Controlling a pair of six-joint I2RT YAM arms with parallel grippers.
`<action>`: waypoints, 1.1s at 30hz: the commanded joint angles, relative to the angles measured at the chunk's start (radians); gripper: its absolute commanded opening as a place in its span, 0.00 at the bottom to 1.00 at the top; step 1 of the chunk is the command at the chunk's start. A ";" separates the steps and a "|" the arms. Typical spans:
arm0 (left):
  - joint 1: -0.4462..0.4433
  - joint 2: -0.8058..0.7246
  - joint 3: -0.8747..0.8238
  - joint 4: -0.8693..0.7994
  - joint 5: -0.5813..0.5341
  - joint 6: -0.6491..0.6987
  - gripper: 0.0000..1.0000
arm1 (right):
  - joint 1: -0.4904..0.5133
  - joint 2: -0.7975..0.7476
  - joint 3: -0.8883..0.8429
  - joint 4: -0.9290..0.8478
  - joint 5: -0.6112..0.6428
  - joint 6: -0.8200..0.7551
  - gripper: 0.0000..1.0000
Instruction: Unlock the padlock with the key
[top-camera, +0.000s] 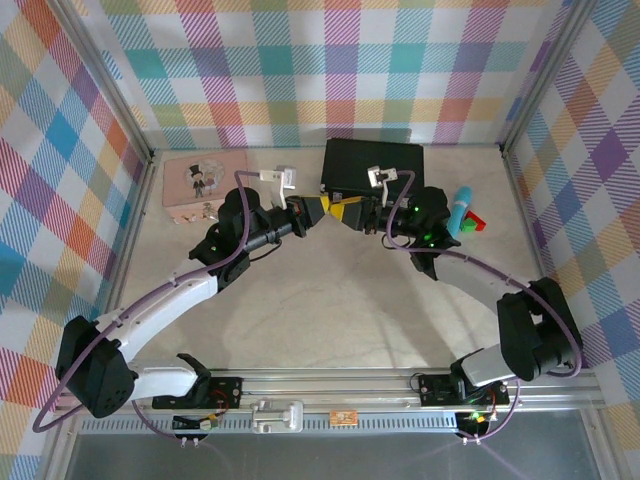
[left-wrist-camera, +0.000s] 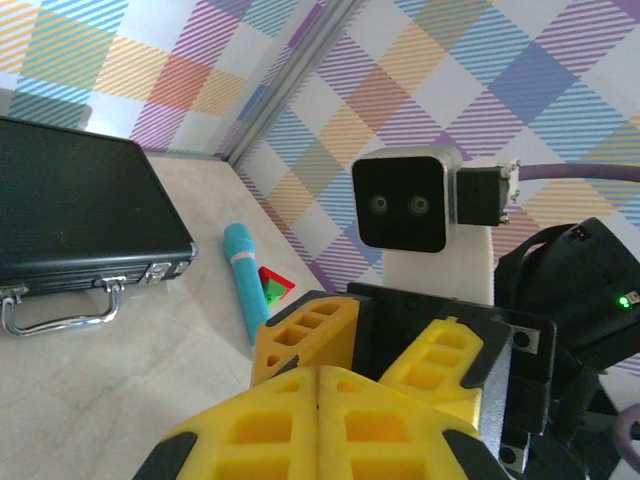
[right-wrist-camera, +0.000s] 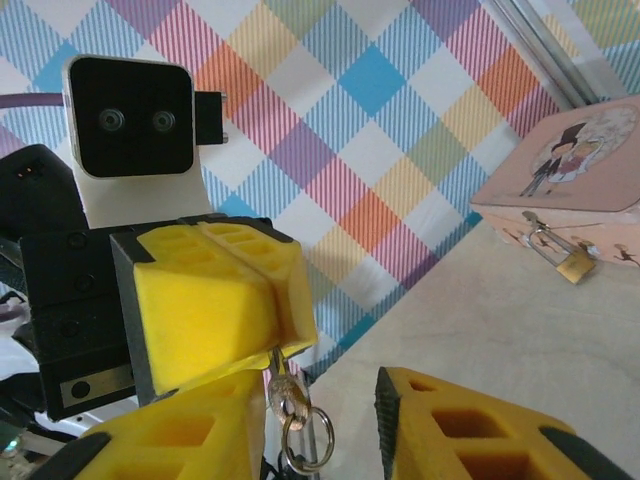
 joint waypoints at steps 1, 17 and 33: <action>-0.004 0.003 -0.009 0.055 0.018 -0.013 0.00 | 0.008 0.017 0.001 0.116 -0.044 0.053 0.34; -0.004 0.008 -0.039 0.127 0.011 -0.063 0.00 | 0.013 0.075 0.006 0.240 -0.050 0.152 0.26; -0.004 -0.002 -0.058 0.157 -0.016 -0.076 0.00 | 0.016 0.102 -0.004 0.283 -0.044 0.199 0.26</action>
